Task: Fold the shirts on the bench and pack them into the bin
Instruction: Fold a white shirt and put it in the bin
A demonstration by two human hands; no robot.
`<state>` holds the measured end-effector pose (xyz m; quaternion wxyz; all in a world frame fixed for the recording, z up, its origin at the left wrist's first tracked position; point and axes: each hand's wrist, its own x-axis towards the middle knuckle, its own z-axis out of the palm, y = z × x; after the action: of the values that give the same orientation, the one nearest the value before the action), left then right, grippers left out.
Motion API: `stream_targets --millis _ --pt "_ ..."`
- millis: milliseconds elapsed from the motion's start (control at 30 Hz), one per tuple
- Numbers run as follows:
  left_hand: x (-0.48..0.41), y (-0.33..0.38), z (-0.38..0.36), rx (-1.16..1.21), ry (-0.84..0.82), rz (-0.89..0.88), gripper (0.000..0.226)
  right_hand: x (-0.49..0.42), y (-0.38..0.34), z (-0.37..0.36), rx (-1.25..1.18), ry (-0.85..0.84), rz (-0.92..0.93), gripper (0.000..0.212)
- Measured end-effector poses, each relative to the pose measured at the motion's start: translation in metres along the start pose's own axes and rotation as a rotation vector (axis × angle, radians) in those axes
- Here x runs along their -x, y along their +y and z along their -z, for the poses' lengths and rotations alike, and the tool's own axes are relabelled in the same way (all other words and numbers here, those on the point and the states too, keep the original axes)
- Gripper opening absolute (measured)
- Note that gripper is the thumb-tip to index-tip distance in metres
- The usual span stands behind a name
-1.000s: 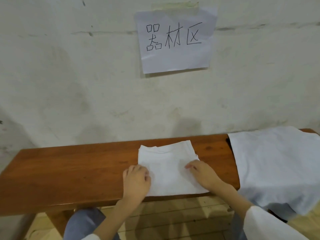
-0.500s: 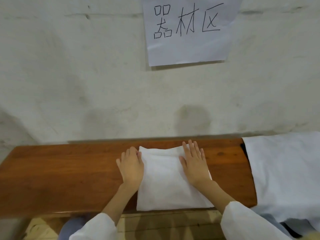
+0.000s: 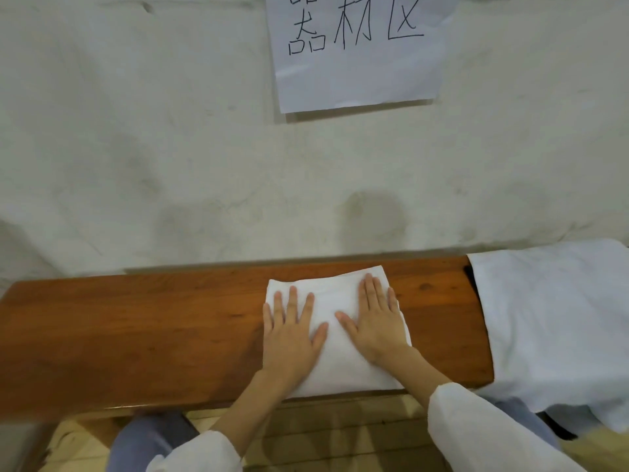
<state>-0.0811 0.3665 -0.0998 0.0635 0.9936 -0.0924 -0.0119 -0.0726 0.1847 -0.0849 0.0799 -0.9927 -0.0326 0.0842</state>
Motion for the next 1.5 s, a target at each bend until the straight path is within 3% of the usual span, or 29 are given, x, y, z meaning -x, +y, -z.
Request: stream_targets --millis 100,233,300,367,467,533,633,733,900,1000,1067,1133,1267,1367,1500 --pt "-0.002 0.002 0.005 -0.042 -0.101 0.002 0.081 -0.005 0.001 0.006 -0.003 -0.078 0.008 0.108" --pt "-0.004 -0.001 0.018 -0.033 -0.181 0.007 0.071 0.001 0.011 0.031 -0.165 -0.091 0.04 0.064" --pt "0.005 -0.006 0.022 0.007 -0.072 0.042 0.068 0.017 0.017 0.04 -0.285 0.034 -0.004 0.049" --pt "0.022 -0.008 0.022 0.122 0.172 0.143 0.059 0.036 0.027 0.045 -0.376 0.099 -0.122 0.04" --pt "0.053 -0.01 0.016 0.22 0.421 0.296 0.047 0.055 0.044 0.05 -0.453 0.035 -0.307 0.026" --pt "0.069 -0.01 0.014 0.229 0.36 0.4 0.043 0.061 0.052 0.054 -0.482 -0.052 -0.39 0.022" --pt "0.079 -0.006 0.02 0.146 0.139 0.519 0.049 0.065 0.05 0.055 -0.644 -0.228 -0.499 0.032" --pt "0.076 -0.003 0.028 0.203 0.031 0.495 0.045 0.069 0.04 0.049 -0.668 -0.257 -0.495 0.034" --pt "0.07 -0.003 0.045 0.886 -0.02 0.48 0.019 0.075 0.025 0.04 -0.688 -0.053 -0.52 0.03" --pt "0.077 0.002 0.056 1.257 -0.03 0.596 0.037 0.08 0.025 0.044 -0.793 0.07 -0.513 0.034" --pt "0.083 0.005 0.061 1.427 -0.037 0.566 0.05 0.088 0.033 0.051 -0.855 0.147 -0.515 0.037" --pt "0.085 0.013 0.064 1.529 -0.127 0.481 0.04 0.102 0.046 0.06 -0.887 0.209 -0.459 0.038" --pt "0.081 0.059 0.078 1.577 -0.359 0.357 0.031 0.145 0.092 0.078 -0.885 0.233 -0.35 0.047" --pt "0.076 0.114 0.087 1.524 -0.463 0.287 0.035 0.186 0.136 0.087 -1.031 0.177 -0.516 0.043" --pt "0.081 0.202 0.084 1.46 -0.613 0.143 0.04 0.257 0.199 0.082 -1.16 0.255 -0.736 0.037"
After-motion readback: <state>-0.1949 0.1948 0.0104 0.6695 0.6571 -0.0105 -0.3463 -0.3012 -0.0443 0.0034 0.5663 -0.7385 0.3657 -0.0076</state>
